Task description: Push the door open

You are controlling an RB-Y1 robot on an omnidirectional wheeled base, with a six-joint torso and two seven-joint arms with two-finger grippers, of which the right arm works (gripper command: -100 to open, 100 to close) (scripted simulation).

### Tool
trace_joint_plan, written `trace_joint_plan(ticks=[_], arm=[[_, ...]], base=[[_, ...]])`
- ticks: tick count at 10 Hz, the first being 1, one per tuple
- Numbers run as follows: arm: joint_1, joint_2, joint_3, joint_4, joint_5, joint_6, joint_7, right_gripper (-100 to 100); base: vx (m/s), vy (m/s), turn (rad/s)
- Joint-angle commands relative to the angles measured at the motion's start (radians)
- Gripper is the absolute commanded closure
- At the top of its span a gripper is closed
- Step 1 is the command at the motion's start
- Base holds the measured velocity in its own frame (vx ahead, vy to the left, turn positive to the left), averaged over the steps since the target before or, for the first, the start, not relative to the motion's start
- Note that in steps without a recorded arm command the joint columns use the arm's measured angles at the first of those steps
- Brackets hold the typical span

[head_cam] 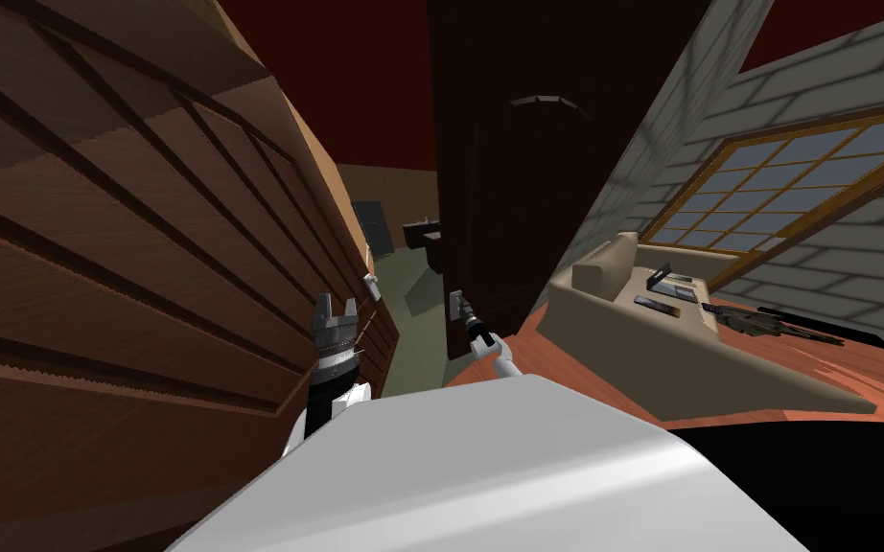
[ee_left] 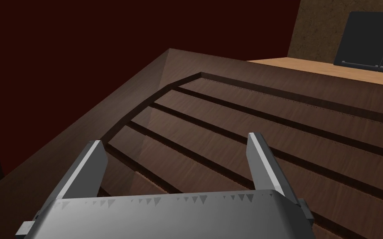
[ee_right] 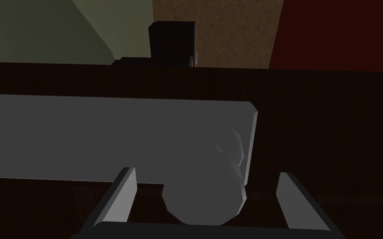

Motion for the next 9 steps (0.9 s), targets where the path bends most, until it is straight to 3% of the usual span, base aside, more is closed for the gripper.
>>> trace_joint_plan(ticks=[1, 2, 7, 9], arm=[[0.000, 0.000, 0.000, 0.000, 0.000, 0.000, 0.000, -100], [0.000, 0.000, 0.000, 0.000, 0.000, 0.000, 0.000, 100], [0.000, 0.000, 0.000, 0.000, 0.000, 0.000, 0.000, 100], [-0.004, -0.005, 0.004, 0.010, -0.022, -0.001, 0.025, 100]], base=[[0.090, 0.025, 0.003], [-0.014, -0.003, -0.003], [-0.017, -0.005, 0.000], [0.138, 0.013, -0.094]])
